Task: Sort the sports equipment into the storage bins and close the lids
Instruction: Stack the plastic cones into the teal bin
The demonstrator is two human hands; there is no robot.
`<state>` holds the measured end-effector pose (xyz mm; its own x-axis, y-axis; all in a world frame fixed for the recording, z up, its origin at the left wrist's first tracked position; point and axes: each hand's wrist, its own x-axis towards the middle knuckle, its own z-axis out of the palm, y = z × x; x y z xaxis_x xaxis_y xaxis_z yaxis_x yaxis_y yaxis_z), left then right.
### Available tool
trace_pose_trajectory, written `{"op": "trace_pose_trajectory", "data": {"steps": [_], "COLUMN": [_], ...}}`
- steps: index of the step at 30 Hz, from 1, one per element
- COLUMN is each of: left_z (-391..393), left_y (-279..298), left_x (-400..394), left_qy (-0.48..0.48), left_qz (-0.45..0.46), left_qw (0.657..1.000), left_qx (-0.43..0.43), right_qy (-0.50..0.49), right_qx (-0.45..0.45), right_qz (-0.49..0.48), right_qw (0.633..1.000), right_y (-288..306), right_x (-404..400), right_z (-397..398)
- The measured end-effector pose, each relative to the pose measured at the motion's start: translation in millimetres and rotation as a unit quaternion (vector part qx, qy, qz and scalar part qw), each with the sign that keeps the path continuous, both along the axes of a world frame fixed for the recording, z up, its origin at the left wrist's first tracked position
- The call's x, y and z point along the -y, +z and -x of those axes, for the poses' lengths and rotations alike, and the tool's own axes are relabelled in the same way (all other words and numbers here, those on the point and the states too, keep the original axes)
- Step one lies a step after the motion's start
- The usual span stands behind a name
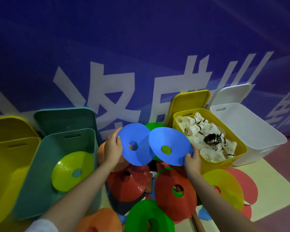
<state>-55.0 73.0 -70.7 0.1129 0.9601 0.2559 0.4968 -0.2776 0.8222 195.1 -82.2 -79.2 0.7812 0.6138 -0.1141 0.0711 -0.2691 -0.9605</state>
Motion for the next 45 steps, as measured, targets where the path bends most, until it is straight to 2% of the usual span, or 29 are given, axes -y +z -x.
{"op": "trace_pose_trajectory", "data": {"steps": [7,14,17,20,26,31,35,42,45], "left_z": [39.3,102.8,126.5,151.9,199.6,212.9,219.1,237.6,242.9], "left_y": [23.9,35.6,27.2,15.3,10.3,13.2,1.1,-38.5,-58.1], "left_x": [23.9,70.7,90.8,105.4,114.9,83.1,39.3,-9.9,-22.9], "left_qy": [0.093,0.213,0.257,0.251,0.282,0.237,0.186,0.183,0.168], "left_qz": [-0.008,-0.007,0.05,0.126,0.119,0.111,0.136,0.205,0.242], "left_qw": [0.992,0.97,0.952,0.943,0.946,0.964,0.973,0.957,0.953], "left_qx": [0.08,0.117,0.159,0.178,0.107,0.041,-0.018,-0.096,-0.075], "right_qy": [0.074,0.13,0.161,0.185,0.219,0.145,0.117,0.146,0.148], "right_qx": [-0.01,-0.042,-0.05,-0.076,-0.083,-0.099,-0.102,-0.047,-0.018], "right_qz": [-0.028,-0.058,-0.055,-0.051,-0.033,-0.034,-0.031,-0.037,-0.035], "right_qw": [0.997,0.989,0.984,0.978,0.972,0.984,0.987,0.987,0.988], "right_y": [17.9,29.0,25.7,24.5,15.9,15.4,20.5,36.7,33.3], "right_x": [1.0,6.8,10.0,9.7,-5.4,-23.1,-38.3,-57.0,-66.0], "right_z": [19.7,54.9,81.9,108.5,146.7,167.1,177.6,204.3,215.2]}}
